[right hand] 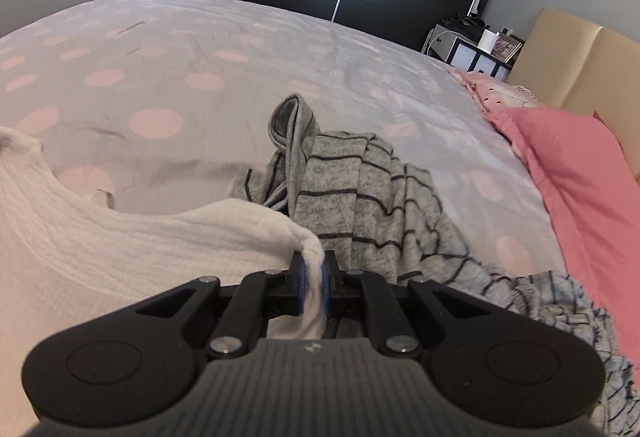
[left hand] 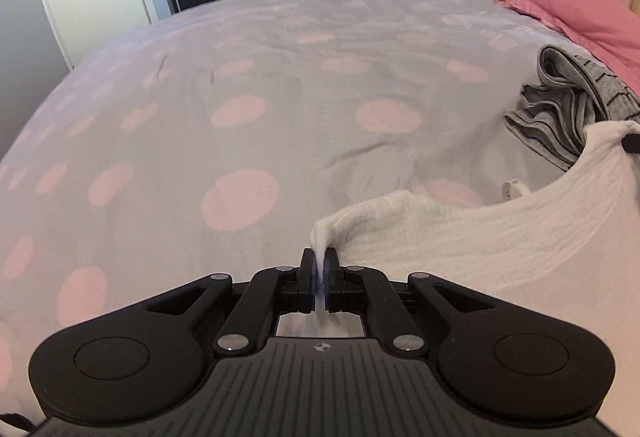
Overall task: Fold clothes
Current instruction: 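Lower the shirt flat onto the bed and open both tools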
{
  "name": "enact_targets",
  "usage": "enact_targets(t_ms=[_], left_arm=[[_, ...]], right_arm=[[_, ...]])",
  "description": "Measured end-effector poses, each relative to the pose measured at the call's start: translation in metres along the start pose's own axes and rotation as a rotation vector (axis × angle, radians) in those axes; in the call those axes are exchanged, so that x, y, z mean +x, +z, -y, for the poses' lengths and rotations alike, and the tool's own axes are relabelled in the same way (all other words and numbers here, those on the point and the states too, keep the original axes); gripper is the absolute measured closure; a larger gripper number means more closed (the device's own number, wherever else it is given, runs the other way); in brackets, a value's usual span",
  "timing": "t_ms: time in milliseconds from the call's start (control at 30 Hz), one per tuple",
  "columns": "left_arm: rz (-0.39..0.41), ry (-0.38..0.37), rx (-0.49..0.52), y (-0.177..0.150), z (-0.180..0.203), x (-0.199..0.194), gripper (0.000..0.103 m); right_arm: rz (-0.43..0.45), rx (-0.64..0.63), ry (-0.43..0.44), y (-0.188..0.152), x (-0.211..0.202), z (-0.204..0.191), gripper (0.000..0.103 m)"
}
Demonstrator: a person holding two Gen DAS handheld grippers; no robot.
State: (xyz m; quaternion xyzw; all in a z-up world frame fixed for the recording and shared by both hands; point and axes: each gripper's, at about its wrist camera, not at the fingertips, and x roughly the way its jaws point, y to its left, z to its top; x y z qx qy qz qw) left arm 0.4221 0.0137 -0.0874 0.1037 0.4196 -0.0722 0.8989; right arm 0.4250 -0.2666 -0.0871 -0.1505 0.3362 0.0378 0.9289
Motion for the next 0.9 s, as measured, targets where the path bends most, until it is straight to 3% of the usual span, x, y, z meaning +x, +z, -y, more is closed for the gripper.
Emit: enact_targets(t_ms=[100, 233, 367, 433, 633, 900], left_arm=[[-0.013, 0.002, 0.003, -0.001, -0.002, 0.004, 0.1], [0.01, 0.0, -0.004, 0.0, -0.01, -0.008, 0.082], [0.035, 0.004, -0.01, 0.003, -0.018, -0.022, 0.072], [0.045, 0.017, 0.001, 0.003, -0.018, -0.036, 0.065], [0.018, 0.007, 0.032, -0.007, -0.014, -0.085, 0.065], [-0.027, -0.059, 0.135, -0.056, 0.013, -0.168, 0.065]], right_arm=[[0.0, -0.002, 0.013, 0.003, 0.007, 0.0, 0.091], [0.003, 0.004, 0.031, 0.005, 0.009, 0.001, 0.082], [0.033, 0.024, 0.039, 0.007, -0.011, 0.012, 0.048], [0.045, 0.049, 0.032, 0.007, -0.025, 0.022, 0.045], [0.031, 0.128, 0.019, 0.004, -0.071, 0.044, 0.045], [-0.103, 0.165, 0.151, -0.013, -0.147, 0.026, 0.045]])
